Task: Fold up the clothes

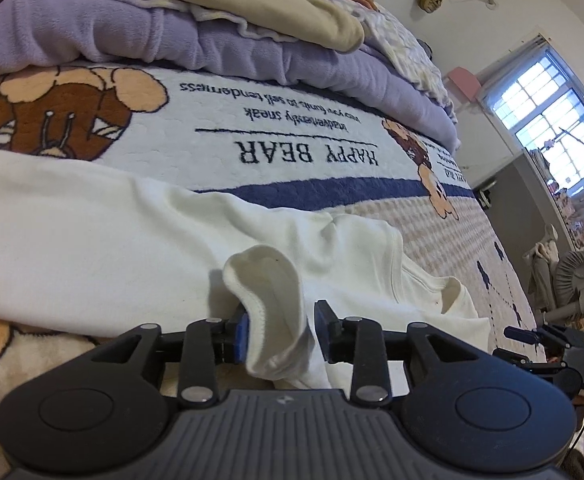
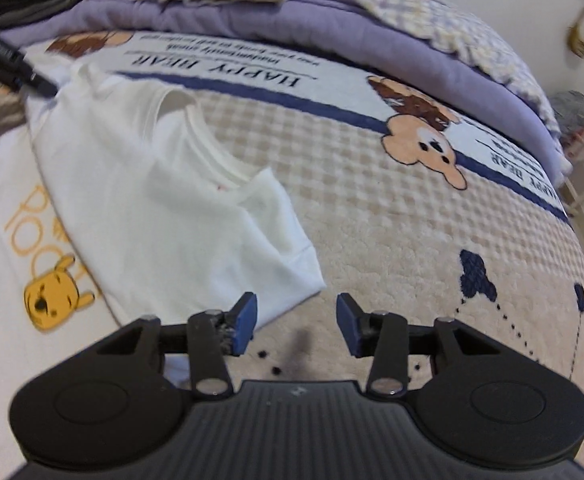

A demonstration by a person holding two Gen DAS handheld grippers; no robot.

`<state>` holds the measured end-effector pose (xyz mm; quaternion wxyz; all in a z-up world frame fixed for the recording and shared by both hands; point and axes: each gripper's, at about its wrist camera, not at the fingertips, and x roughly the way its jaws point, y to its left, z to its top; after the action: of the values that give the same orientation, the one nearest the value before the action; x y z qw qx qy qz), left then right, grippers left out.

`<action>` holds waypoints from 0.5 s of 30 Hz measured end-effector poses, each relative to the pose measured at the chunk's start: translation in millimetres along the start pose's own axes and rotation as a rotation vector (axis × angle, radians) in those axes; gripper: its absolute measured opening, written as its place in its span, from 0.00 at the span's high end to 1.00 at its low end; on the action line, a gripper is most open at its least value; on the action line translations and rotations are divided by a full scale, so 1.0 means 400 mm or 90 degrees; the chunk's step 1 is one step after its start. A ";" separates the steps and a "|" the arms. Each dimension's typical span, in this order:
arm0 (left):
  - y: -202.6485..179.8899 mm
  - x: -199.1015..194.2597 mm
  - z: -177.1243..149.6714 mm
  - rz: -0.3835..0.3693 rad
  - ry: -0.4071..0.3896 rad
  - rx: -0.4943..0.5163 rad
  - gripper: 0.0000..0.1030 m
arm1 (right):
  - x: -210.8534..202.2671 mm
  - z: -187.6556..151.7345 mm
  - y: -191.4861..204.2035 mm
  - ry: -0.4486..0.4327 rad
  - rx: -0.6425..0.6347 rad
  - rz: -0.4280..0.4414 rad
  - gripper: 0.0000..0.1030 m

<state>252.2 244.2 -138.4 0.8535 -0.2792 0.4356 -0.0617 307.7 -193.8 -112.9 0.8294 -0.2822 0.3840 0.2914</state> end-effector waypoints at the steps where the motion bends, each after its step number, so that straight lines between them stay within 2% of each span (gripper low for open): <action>1: -0.003 0.000 0.001 0.001 0.002 0.004 0.67 | -0.004 -0.006 -0.005 -0.001 -0.007 0.013 0.56; 9: -0.020 0.006 0.008 -0.007 0.016 0.038 0.67 | 0.016 0.004 -0.025 -0.003 -0.055 0.078 0.70; 15: -0.013 0.016 0.008 -0.003 0.022 0.045 0.67 | 0.062 0.047 -0.039 0.017 -0.112 0.109 0.72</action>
<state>259.5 239.1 -138.8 0.8553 -0.2486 0.4468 -0.0840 340.9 -184.8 -118.8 0.7684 -0.3240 0.3906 0.3899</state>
